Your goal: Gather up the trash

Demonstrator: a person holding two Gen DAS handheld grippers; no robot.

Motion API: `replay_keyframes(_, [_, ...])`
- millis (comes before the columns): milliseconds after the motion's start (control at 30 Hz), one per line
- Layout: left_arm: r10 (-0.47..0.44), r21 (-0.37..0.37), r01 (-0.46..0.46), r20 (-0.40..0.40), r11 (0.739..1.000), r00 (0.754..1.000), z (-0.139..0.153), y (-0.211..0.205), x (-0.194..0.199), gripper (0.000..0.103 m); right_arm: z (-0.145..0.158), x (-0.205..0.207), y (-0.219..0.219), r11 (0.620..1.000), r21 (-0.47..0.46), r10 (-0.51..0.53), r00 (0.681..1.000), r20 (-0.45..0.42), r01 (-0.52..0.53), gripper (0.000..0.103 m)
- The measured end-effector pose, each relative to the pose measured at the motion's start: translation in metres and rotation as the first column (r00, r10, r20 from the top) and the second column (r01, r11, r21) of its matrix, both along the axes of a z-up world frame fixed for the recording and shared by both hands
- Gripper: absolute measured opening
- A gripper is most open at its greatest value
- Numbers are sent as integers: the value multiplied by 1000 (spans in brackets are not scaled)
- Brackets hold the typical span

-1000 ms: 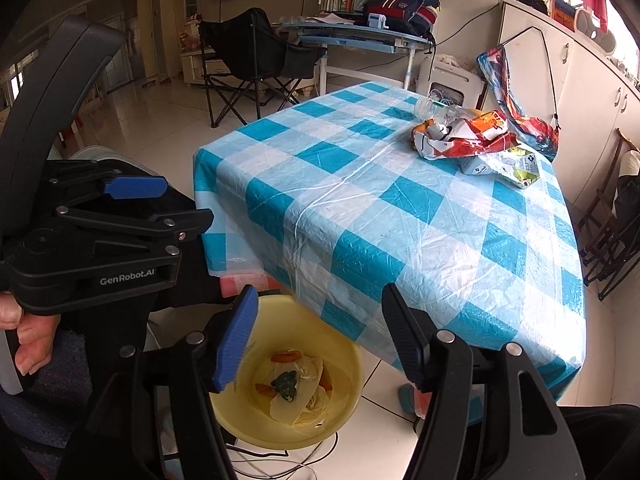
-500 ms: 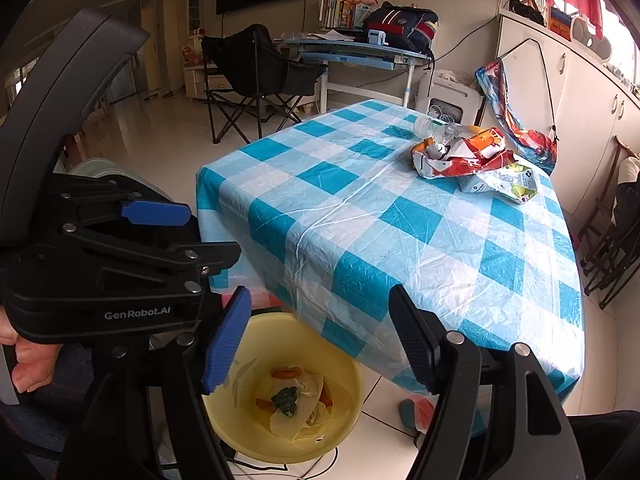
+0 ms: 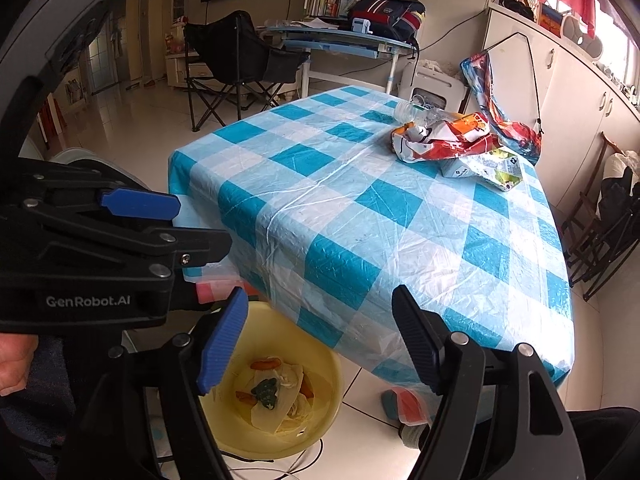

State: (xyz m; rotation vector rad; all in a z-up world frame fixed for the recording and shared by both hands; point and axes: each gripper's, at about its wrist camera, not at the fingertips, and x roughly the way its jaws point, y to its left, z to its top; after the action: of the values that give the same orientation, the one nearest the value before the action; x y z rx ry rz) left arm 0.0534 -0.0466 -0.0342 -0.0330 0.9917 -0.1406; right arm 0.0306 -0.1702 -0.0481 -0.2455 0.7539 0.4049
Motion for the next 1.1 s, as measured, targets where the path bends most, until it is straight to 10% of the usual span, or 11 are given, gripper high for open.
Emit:
replay_keyframes(467, [66,1,-66,17,998,998,-5,21,56,54,-4,15,-7,999,33,-42,998,-40,44,73])
replay_keyframes(1100, [76,-83,-72,57,994,995,15,-18,264,55,23,98,-60,967,201,-142,985,-94,159,73])
